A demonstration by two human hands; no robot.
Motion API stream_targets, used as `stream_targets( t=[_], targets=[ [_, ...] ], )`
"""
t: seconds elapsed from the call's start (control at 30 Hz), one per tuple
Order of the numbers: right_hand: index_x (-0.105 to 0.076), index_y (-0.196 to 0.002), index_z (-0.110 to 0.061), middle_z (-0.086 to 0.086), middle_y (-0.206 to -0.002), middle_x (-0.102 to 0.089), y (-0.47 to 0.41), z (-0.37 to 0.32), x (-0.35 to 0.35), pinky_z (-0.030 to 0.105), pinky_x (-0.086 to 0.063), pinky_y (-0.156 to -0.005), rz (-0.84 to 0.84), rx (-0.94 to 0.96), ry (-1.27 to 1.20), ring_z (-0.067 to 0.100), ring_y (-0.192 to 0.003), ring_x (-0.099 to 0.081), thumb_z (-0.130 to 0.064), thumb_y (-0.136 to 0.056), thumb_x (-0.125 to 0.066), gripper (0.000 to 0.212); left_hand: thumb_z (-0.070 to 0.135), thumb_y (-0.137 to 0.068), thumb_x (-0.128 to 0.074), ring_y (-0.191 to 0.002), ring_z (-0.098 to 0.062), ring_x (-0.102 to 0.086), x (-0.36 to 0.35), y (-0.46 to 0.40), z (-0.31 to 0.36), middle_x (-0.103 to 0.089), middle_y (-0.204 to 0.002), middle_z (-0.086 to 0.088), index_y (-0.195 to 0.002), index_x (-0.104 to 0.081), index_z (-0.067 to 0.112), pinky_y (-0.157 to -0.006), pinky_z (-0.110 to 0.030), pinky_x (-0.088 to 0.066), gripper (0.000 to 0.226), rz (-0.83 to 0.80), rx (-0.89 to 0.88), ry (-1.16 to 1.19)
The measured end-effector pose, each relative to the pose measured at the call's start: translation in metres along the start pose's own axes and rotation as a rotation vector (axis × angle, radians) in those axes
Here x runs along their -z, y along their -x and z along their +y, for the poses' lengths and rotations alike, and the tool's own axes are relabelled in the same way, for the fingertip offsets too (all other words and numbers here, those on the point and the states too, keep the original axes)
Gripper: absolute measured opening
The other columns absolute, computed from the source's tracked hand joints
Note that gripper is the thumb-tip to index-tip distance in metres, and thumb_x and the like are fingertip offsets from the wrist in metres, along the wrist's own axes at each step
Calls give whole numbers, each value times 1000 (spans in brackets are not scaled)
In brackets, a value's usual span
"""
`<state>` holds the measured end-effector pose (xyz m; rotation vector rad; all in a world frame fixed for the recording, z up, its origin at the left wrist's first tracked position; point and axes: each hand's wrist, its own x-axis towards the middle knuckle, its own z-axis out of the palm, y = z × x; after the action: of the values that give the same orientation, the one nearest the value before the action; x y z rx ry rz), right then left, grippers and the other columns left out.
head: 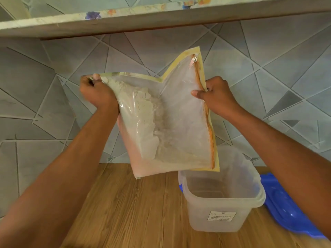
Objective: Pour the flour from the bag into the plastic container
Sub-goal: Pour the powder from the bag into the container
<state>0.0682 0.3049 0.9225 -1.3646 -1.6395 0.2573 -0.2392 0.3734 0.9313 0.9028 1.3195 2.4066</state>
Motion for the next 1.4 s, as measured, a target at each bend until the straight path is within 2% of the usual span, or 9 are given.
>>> stream_targets(
  t=[0.2, 0.3, 0.4, 0.53, 0.77, 0.97, 1.27, 1.33, 1.4],
  targets=[
    [-68, -73, -17, 17, -95, -70, 3, 6, 7, 45, -57, -88, -55, -22, 4, 35, -100, -65, -30, -90, -73, 22, 10, -99, -53, -62, -4, -39, -5, 10, 9, -42, -69, 9, -68, -39, 22, -59, -11, -38, 37, -27, -58, -27],
    [-73, -85, -12, 16, -98, -72, 5, 7, 9, 47, -57, -90, -109, -7, 15, 33, -100, -66, -30, -89, -74, 19, 10, -99, -54, -63, -5, -38, -3, 13, 12, -42, -69, 9, -67, -39, 23, -59, -12, -38, 38, -11, -69, -36],
    [-68, -75, -16, 17, -94, -69, 5, 10, 10, 44, -56, -88, -54, -14, 21, 36, -100, -64, -32, -90, -74, 22, 12, -98, -54, -66, -8, -42, -3, 15, 15, -46, -71, 7, -68, -42, 22, -60, -15, -40, 34, -7, -54, -34],
    [-73, -94, -10, 16, -103, -69, 6, 12, 9, 46, -56, -91, -105, -22, 29, 33, -104, -64, -33, -89, -75, 25, 11, -97, -54, -67, -10, -42, -2, 16, 14, -45, -70, 7, -67, -41, 23, -62, -19, -41, 35, -5, -46, -41],
    [-74, -101, -6, 16, -105, -70, 8, 15, 9, 46, -58, -89, -136, -50, 32, 31, -98, -67, -31, -87, -77, 29, 10, -97, -53, -62, -6, -38, 0, 21, 15, -41, -66, 10, -66, -39, 24, -60, -16, -39, 37, -17, -60, -65],
    [-68, -107, -12, 12, -112, -66, 11, 30, 17, 45, -59, -87, -152, -92, 62, 26, -97, -67, -48, -76, -77, 48, 9, -98, -54, -56, 2, -34, -9, 33, 28, -39, -65, 12, -65, -36, 25, -56, -10, -35, 41, -36, -107, -65],
    [-69, -106, -9, 16, -113, -67, 19, 48, 38, 46, -59, -86, -122, -126, 52, 30, -99, -67, -37, -78, -83, 42, 6, -93, -56, -57, 1, -33, -30, 53, 50, -38, -63, 15, -62, -34, 30, -54, -13, -29, 46, -120, -177, -55],
    [-67, -99, -10, 14, -111, -65, 20, 54, 38, 41, -59, -78, -128, -110, 36, 28, -96, -65, -45, -75, -81, 45, 7, -91, -59, -58, 0, -32, -33, 56, 53, -37, -62, 16, -59, -35, 30, -54, -16, -29, 46, -113, -178, -61],
    [-58, -83, -15, 8, -108, -58, 22, 59, 39, 27, -46, -66, -76, -92, 52, 23, -92, -53, -39, -87, -75, 29, 9, -91, -61, -61, -4, -33, -35, 60, 57, -37, -61, 15, -58, -38, 29, -56, -19, -31, 45, -100, -169, -59]
  ],
)
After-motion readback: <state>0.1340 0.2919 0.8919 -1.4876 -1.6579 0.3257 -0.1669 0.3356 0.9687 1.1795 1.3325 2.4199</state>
